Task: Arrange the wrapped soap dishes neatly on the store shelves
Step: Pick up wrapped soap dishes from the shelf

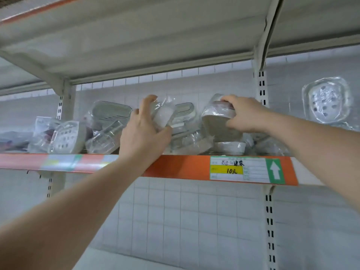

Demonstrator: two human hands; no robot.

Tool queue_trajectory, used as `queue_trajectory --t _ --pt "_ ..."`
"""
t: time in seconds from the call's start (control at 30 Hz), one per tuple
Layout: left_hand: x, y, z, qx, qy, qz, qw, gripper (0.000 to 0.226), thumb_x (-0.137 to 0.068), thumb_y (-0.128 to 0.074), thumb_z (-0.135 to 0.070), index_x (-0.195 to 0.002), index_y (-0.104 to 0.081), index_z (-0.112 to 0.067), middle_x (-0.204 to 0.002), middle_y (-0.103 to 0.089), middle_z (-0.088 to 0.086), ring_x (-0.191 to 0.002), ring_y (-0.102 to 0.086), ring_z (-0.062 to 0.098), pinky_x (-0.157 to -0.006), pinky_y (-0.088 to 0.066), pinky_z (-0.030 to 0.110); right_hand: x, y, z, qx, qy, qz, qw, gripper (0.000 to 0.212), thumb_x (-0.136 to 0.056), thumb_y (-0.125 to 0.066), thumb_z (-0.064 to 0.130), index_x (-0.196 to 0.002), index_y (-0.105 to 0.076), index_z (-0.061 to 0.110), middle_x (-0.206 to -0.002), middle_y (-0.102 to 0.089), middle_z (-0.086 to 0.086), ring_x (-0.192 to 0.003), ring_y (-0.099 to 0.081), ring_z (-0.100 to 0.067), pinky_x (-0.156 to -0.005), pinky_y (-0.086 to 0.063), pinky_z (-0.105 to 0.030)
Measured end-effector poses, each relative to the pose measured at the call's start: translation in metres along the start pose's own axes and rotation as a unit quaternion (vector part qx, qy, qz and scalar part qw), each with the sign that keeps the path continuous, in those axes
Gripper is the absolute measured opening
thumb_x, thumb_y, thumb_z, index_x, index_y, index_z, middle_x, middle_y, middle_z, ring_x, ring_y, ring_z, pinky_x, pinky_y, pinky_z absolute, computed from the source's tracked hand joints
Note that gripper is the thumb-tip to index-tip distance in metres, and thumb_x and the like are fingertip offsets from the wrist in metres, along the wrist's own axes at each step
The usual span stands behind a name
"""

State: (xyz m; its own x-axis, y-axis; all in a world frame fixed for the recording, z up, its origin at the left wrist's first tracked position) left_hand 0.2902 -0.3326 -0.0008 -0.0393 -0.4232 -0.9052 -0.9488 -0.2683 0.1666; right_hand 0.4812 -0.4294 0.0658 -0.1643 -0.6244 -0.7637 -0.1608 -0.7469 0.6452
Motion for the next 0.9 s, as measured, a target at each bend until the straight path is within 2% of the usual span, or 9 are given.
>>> queue_trajectory --t 0.13,0.2,0.33,0.43,0.53,0.67,0.77,0.83,0.9 --pt "0.002 0.011 -0.025 0.034 -0.049 -0.003 0.998 0.066 -0.081 -0.059 -0.02 -0.137 -0.028 -0.037 -0.126 -0.045 0.001 -0.091 -0.046 0.021 -0.078 -0.03 0.026 0.02 0.024 -0.007 0.0 0.011 -0.063 0.998 0.068 -0.079 -0.064 0.012 -0.14 -0.035 0.017 -0.128 -0.051 -0.009 -0.107 -0.049 -0.024 -0.077 -0.033 -0.025" --pt "0.01 0.009 -0.045 0.029 -0.08 0.014 0.996 0.067 -0.08 -0.059 -0.016 -0.138 -0.029 -0.035 -0.126 -0.045 0.003 -0.088 -0.048 0.023 -0.077 -0.029 0.025 0.036 0.043 -0.015 0.016 0.014 -0.081 0.996 0.069 -0.079 -0.064 0.014 -0.141 -0.034 0.018 -0.131 -0.049 -0.01 -0.115 -0.048 -0.026 -0.08 -0.035 -0.026" --pt "0.033 -0.009 -0.106 0.031 -0.137 0.07 0.988 0.069 -0.081 -0.06 -0.016 -0.141 -0.03 -0.032 -0.125 -0.046 0.007 -0.086 -0.047 0.023 -0.074 -0.033 0.029 0.089 0.097 -0.041 0.068 0.019 -0.091 0.993 0.065 -0.08 -0.062 0.024 -0.14 -0.036 0.017 -0.132 -0.05 -0.009 -0.117 -0.048 -0.029 -0.087 -0.038 -0.032" --pt "0.061 -0.03 -0.171 0.048 -0.174 0.086 0.98 0.069 -0.081 -0.062 -0.017 -0.141 -0.03 -0.032 -0.12 -0.048 0.008 -0.095 -0.05 0.03 -0.076 -0.033 0.03 0.145 0.147 -0.076 0.119 -0.006 -0.093 0.989 0.061 -0.081 -0.062 0.024 -0.137 -0.039 0.02 -0.131 -0.05 -0.004 -0.117 -0.046 -0.025 -0.081 -0.034 -0.027" --pt "0.1 -0.053 -0.247 0.098 -0.203 0.101 0.969 0.069 -0.079 -0.062 -0.013 -0.14 -0.033 -0.03 -0.108 -0.043 0.005 -0.086 -0.047 0.026 -0.074 -0.03 0.028 0.21 0.206 -0.124 0.169 -0.041 -0.089 0.981 0.056 -0.08 -0.059 0.015 -0.133 -0.043 0.021 -0.126 -0.053 -0.004 -0.114 -0.049 -0.025 -0.088 -0.041 -0.03" --pt "0.163 -0.09 -0.36 0.165 -0.237 0.142 0.947 0.068 -0.077 -0.061 -0.019 -0.138 -0.035 -0.032 -0.124 -0.047 0.011 -0.099 -0.053 0.038 -0.085 -0.039 0.038 0.309 0.293 -0.186 0.254 -0.099 -0.089 0.958 0.063 -0.074 -0.056 0.001 -0.132 -0.044 0.022 -0.125 -0.054 -0.005 -0.112 -0.051 -0.026 -0.091 -0.043 -0.036" --pt "0.216 -0.114 -0.445 0.226 -0.285 0.167 0.917 0.067 -0.073 -0.06 -0.03 -0.136 -0.037 -0.034 -0.129 -0.047 0.01 -0.107 -0.053 0.037 -0.087 -0.041 0.039 0.382 0.35 -0.224 0.282 -0.133 -0.071 0.948 0.065 -0.07 -0.055 0.001 -0.127 -0.047 0.031 -0.12 -0.055 0.003 -0.105 -0.053 -0.021 -0.088 -0.045 -0.037" --pt "0.246 -0.133 -0.494 0.238 -0.33 0.177 0.896 0.073 -0.072 -0.069 -0.018 -0.138 -0.039 -0.028 -0.132 -0.048 0.01 -0.113 -0.052 0.036 -0.09 -0.042 0.042 0.423 0.382 -0.25 0.293 -0.15 -0.051 0.943 0.065 -0.069 -0.055 0.001 -0.123 -0.049 0.036 -0.117 -0.056 0.007 -0.101 -0.052 -0.02 -0.086 -0.046 -0.039" --pt "0.272 -0.153 -0.538 0.236 -0.386 0.193 0.871 0.078 -0.068 -0.07 -0.015 -0.137 -0.036 -0.029 -0.132 -0.049 0.011 -0.115 -0.052 0.037 -0.09 -0.044 0.046 0.458 0.409 -0.281 0.312 -0.178 -0.035 0.933 0.065 -0.07 -0.059 0.002 -0.128 -0.047 0.031 -0.122 -0.055 0.002 -0.106 -0.051 -0.021 -0.088 -0.045 -0.041"
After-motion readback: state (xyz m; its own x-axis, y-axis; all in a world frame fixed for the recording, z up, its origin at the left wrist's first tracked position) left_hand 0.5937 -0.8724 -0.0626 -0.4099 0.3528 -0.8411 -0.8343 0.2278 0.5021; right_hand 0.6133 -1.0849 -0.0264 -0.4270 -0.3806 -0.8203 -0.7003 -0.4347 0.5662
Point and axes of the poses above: each hand's wrist, its own x-axis away from the middle knuckle, its own y-axis out of the back of the hand, z = x × y, the point moved 1 cm from there along -x, towards the middle knuckle
